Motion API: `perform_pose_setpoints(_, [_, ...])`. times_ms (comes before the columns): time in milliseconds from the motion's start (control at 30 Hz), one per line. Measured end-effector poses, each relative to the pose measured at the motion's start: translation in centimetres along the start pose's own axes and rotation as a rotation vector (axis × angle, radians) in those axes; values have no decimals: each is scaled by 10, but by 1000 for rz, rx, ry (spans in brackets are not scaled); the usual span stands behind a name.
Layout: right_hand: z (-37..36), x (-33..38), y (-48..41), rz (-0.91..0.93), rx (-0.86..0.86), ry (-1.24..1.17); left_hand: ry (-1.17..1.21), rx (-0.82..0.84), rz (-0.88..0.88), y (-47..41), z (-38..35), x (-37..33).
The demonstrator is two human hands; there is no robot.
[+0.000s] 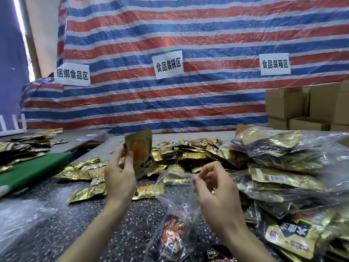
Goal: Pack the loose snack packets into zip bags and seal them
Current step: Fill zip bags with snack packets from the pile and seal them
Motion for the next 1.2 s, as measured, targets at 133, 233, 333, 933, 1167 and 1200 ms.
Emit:
perform_pose_setpoints(133, [0,-3,-2,-59,-30,-43,229,-17,-26,1,6,-39])
perform_pose_setpoints(233, [-1,-3,-2,-140,-30,-126,324,113,84,17,-2,-42])
perform_pose_setpoints(333, [1,-2,-4,-177,-59,-184,334,210,157,32,-11,-42])
perform_pose_setpoints(933, [9,5,-8,-110,-238,-274,286,624,394,35,-8,-37])
perform_pose_setpoints(1167, [8,7,-8,-112,-221,-342,61,849,220,36,-6,-38])
perform_pose_setpoints(1200, [8,7,-9,-126,-210,-347,56,857,215,36,-6,-37])
Point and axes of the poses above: each hand's wrist, its own y-axis away from the middle knuckle, its own z-axis out of the back of the hand, x = y × z, the point moved 1 cm from there along -y, towards the middle knuckle, and after that the axes turned 8 degrees about -z, right-handed, at the moved point
